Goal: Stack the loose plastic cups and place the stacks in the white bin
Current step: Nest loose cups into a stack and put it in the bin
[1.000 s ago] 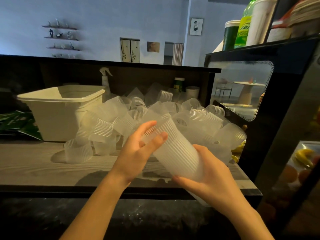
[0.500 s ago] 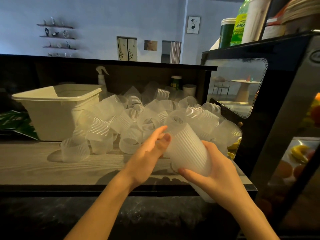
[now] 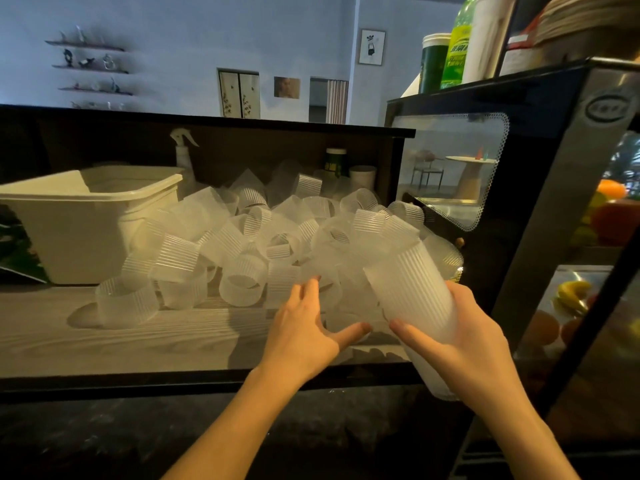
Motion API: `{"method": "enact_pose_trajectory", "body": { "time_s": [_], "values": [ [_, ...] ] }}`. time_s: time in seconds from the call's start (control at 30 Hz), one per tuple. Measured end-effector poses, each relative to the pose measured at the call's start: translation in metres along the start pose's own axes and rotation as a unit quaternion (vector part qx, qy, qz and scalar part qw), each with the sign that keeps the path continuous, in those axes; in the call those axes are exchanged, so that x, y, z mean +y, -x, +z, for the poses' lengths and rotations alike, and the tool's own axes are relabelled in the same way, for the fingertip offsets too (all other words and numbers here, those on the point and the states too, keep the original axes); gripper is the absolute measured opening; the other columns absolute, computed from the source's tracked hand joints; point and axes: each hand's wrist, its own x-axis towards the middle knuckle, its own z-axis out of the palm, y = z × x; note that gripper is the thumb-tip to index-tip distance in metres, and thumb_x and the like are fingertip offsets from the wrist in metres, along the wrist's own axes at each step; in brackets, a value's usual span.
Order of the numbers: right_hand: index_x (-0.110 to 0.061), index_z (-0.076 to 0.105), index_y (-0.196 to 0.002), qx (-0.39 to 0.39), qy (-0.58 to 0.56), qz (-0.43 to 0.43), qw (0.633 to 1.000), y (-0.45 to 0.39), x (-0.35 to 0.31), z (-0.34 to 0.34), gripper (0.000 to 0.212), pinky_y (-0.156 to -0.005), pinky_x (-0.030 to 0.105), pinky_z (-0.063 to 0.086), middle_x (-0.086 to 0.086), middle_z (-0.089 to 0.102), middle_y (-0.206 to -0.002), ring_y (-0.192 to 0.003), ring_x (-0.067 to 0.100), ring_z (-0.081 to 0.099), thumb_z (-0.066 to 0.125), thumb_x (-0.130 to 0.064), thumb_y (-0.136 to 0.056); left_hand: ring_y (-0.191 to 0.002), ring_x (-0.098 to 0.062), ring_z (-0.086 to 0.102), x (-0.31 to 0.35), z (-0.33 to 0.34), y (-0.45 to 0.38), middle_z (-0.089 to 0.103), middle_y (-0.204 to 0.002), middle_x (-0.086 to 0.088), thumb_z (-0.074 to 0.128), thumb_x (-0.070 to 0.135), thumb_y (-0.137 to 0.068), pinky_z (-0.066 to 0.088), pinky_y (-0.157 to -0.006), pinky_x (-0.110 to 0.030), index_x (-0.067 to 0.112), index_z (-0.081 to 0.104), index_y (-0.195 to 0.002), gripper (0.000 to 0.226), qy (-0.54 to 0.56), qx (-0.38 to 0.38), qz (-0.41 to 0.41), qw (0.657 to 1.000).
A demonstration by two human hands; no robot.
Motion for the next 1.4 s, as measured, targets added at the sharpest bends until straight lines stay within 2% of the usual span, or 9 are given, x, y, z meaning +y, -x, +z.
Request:
{"method": "enact_pose_trajectory", "body": {
  "time_s": [0.13,0.33,0.53,0.67,0.77,1.0,1.13,1.27,1.4],
  "values": [
    [-0.044,0.03,-0.118,-0.005,0.007,0.0,1.0,0.001,0.004,0.0,0.077,-0.074,0.03,0.053,-0.025,0.047,-0.102,-0.092,0.005,0.053,0.056,-0.081,-0.056,-0.136,-0.027,0.039,0.011,0.012,-0.007,0.036,-0.151,-0.001,0.062,0.083,-0.065,0.039,-0.106,-0.04,0.025,0.015,-0.153,0.116,-0.054,-0.01,-0.031,0.998],
    [-0.042,0.033,-0.119,-0.013,0.006,0.003,1.0,0.003,0.011,0.003,0.071,-0.076,0.033,0.056,-0.021,0.049,-0.103,-0.092,0.004,0.054,0.068,-0.07,-0.064,-0.132,-0.024,0.044,0.009,0.021,-0.01,0.039,-0.148,-0.001,0.07,0.057,-0.079,0.04,-0.104,-0.037,0.028,0.019,-0.151,0.093,-0.02,0.019,-0.011,1.0],
    [-0.04,0.035,-0.121,-0.028,0.011,-0.003,1.0,0.002,0.014,0.002,0.073,-0.075,0.031,0.056,-0.019,0.051,-0.105,-0.093,0.005,0.055,0.067,-0.071,-0.063,-0.119,-0.012,0.045,-0.001,0.001,-0.005,0.044,-0.131,0.006,0.068,0.061,-0.079,0.043,-0.102,-0.031,0.025,0.03,-0.149,0.087,0.077,0.045,-0.007,0.996],
    [-0.041,0.032,-0.118,-0.048,0.015,-0.01,0.999,0.0,0.01,0.003,0.071,-0.074,0.028,0.055,-0.02,0.05,-0.102,-0.091,0.003,0.055,0.067,-0.07,-0.063,-0.113,-0.008,0.05,-0.006,-0.018,-0.008,0.05,-0.122,0.011,0.068,0.059,-0.078,0.042,-0.09,-0.021,0.024,0.049,-0.133,0.069,0.136,0.075,0.001,0.988],
    [-0.039,0.032,-0.116,-0.071,0.023,-0.004,0.997,-0.001,0.005,0.001,0.073,-0.073,0.026,0.055,-0.02,0.049,-0.101,-0.089,0.003,0.055,0.066,-0.072,-0.06,-0.105,0.002,0.053,-0.008,-0.03,-0.01,0.055,-0.116,0.018,0.07,0.057,-0.078,0.04,-0.077,-0.011,0.028,0.05,-0.128,0.061,0.21,0.081,-0.008,0.974],
    [-0.041,0.029,-0.114,-0.131,0.065,-0.045,0.988,-0.005,-0.01,0.005,0.076,-0.077,0.03,0.056,-0.021,0.046,-0.106,-0.093,0.004,0.054,0.054,-0.083,-0.055,-0.113,-0.012,0.062,-0.004,-0.049,-0.006,0.063,-0.126,0.005,0.063,0.07,-0.07,0.051,-0.098,-0.042,0.03,0.05,-0.136,0.078,0.376,0.034,0.012,0.926],
    [-0.04,0.033,-0.122,-0.146,0.077,-0.077,0.983,-0.003,-0.017,0.013,0.085,-0.08,0.031,0.054,-0.023,0.045,-0.111,-0.097,0.002,0.052,0.053,-0.086,-0.054,-0.111,-0.014,0.064,0.004,-0.052,-0.001,0.069,-0.116,0.003,0.06,0.057,-0.082,0.049,-0.1,-0.043,0.024,0.059,-0.127,0.056,0.38,-0.01,0.047,0.924],
    [-0.039,0.033,-0.128,-0.151,0.083,-0.089,0.981,-0.003,-0.017,0.018,0.093,-0.083,0.031,0.053,-0.023,0.044,-0.115,-0.1,0.002,0.051,0.049,-0.091,-0.052,-0.117,-0.013,0.06,-0.002,-0.053,-0.001,0.066,-0.122,0.007,0.061,0.066,-0.075,0.046,-0.103,-0.045,0.029,0.058,-0.129,0.065,0.353,-0.013,0.046,0.934],
    [-0.042,0.031,-0.124,-0.149,0.058,-0.085,0.983,-0.003,-0.02,0.022,0.088,-0.082,0.029,0.054,-0.024,0.043,-0.114,-0.099,0.001,0.051,0.049,-0.088,-0.052,-0.119,-0.005,0.056,-0.003,-0.051,0.001,0.06,-0.129,0.014,0.059,0.072,-0.071,0.047,-0.098,-0.03,0.035,0.05,-0.136,0.076,0.33,-0.042,0.055,0.941]
  ]
}}
